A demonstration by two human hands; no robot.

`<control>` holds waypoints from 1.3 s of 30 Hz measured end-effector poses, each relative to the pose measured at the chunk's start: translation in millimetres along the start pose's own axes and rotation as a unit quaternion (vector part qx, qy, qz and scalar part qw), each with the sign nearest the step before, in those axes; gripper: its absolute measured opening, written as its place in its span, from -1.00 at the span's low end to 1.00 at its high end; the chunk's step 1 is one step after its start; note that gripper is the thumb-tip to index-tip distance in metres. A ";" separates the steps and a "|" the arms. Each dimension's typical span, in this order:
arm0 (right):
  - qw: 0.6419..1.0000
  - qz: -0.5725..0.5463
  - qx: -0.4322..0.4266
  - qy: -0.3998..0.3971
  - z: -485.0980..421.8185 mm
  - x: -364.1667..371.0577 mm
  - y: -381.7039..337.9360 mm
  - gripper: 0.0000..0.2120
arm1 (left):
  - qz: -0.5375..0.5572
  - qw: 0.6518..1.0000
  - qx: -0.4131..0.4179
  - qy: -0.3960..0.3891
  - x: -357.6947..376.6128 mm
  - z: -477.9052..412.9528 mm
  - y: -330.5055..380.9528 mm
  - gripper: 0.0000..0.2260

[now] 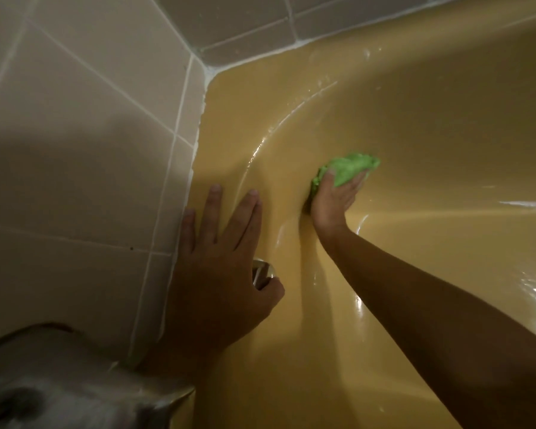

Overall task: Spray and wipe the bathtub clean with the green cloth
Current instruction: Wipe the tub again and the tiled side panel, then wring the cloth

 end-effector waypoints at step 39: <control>0.959 0.040 -0.097 -0.262 252.0 -336.4 -143.8 -0.81 | 0.775 0.533 -0.338 0.039 -142.6 60.5 239.0 -0.66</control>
Point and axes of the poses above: each hand's wrist, its own z-axis away from the middle knuckle, its own x-axis out of the palm, y = z × x, the point moved 3 cm from there along -z, towards the middle knuckle, and after that the axes turned 9 degrees about z, right-handed, at the moved point
